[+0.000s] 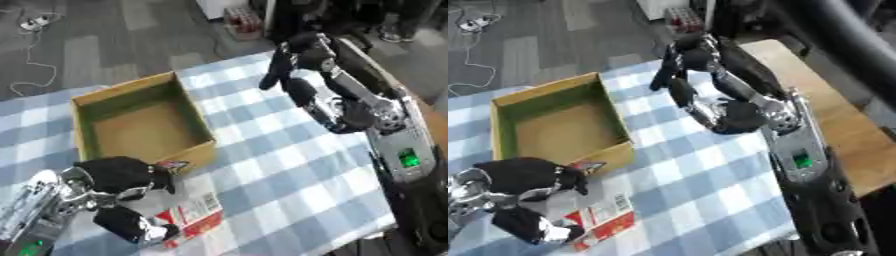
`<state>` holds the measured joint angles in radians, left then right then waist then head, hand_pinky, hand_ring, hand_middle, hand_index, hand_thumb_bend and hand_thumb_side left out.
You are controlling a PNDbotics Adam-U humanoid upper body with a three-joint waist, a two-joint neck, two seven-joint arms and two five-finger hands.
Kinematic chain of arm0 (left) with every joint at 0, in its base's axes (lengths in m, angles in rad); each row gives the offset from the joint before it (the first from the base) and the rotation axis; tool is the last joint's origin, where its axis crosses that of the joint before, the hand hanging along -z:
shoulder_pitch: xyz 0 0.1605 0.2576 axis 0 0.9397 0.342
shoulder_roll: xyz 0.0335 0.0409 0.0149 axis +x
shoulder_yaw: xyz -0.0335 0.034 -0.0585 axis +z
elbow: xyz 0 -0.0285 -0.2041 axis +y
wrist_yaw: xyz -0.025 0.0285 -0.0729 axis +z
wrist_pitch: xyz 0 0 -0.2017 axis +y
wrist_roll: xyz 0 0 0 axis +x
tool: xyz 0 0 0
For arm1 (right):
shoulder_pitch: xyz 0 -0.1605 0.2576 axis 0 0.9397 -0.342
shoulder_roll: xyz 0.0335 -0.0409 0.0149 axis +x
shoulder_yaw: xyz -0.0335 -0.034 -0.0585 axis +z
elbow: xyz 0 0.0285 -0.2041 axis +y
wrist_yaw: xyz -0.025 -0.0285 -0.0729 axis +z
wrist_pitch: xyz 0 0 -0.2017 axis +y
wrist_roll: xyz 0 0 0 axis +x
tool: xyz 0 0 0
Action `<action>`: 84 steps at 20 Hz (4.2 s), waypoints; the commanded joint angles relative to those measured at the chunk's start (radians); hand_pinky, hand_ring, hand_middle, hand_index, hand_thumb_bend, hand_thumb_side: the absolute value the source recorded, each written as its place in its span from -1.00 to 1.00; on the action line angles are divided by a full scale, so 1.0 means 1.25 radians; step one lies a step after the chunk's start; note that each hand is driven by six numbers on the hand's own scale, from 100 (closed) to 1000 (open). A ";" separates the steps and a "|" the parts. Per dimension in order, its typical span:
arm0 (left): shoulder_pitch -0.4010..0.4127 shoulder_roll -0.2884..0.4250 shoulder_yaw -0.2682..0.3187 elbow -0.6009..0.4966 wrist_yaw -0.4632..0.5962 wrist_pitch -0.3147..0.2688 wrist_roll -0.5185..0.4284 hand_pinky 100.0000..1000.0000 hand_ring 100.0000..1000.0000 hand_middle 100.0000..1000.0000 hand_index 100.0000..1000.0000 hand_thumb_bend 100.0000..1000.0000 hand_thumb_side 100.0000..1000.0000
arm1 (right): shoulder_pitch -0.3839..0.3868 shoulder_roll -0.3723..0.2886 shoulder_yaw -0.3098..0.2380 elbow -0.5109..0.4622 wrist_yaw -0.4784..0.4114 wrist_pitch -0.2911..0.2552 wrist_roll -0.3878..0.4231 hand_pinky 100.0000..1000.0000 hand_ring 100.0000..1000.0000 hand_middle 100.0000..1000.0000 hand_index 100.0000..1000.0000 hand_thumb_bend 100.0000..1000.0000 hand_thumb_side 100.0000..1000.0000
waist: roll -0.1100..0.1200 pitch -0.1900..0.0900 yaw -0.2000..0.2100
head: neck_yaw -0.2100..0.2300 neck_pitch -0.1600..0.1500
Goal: Pick up objects on the table and place them in the box.
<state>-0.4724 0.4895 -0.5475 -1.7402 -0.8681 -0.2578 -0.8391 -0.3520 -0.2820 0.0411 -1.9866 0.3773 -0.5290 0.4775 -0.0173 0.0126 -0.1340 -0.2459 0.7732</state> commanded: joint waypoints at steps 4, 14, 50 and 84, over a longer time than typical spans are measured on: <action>-0.028 -0.003 -0.007 -0.006 -0.008 -0.073 -0.054 0.33 0.51 0.72 0.76 -0.29 1.00 | -0.018 0.000 0.001 -0.011 -0.010 -0.004 0.007 -0.37 -0.45 -0.16 0.18 -1.00 1.00 | 0.002 -0.007 -0.004 | 0.006 -0.003; -0.046 -0.013 -0.018 0.001 -0.007 -0.072 -0.054 0.06 0.34 0.61 0.70 -0.56 1.00 | -0.021 0.002 0.003 -0.011 -0.016 -0.006 0.012 -0.37 -0.45 -0.16 0.17 -1.00 1.00 | 0.005 -0.007 -0.008 | 0.005 -0.003; -0.070 -0.047 -0.064 0.052 -0.035 -0.077 -0.054 0.22 0.46 0.60 0.71 -0.22 1.00 | -0.029 0.005 0.006 -0.011 -0.026 -0.009 0.027 -0.37 -0.45 -0.16 0.17 -1.00 1.00 | 0.010 -0.007 -0.019 | -0.001 -0.003; -0.076 -0.054 -0.095 0.117 -0.142 -0.152 -0.054 0.34 0.53 0.66 0.74 -0.17 1.00 | -0.039 0.011 0.007 -0.011 -0.030 -0.012 0.029 -0.37 -0.44 -0.17 0.16 -1.00 1.00 | 0.016 -0.007 -0.029 | -0.009 -0.003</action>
<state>-0.5558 0.4195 -0.6672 -1.5884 -1.0388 -0.3162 -0.7810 -0.3823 -0.2652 0.0493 -1.9866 0.3433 -0.5440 0.5109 0.0031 0.0126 -0.1701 -0.2479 0.7732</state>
